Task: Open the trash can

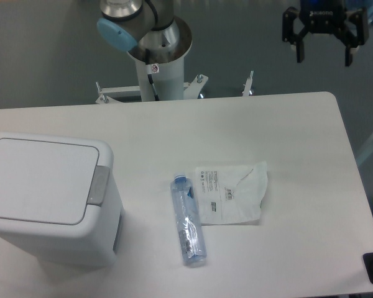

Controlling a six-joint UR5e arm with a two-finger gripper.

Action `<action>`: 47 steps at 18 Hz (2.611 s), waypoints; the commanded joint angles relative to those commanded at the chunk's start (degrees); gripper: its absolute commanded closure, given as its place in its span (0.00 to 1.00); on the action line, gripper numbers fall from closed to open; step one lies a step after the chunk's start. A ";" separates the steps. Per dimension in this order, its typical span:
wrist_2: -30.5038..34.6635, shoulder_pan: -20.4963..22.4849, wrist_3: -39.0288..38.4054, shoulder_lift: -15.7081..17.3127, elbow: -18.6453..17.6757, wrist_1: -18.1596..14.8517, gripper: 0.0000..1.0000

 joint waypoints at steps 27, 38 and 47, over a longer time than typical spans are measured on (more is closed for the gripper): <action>-6.41 -22.93 -72.41 -7.46 3.78 8.96 0.00; -6.42 -31.81 -84.37 -12.30 3.87 14.50 0.00; -6.24 -36.91 -84.55 -14.06 3.60 14.50 0.00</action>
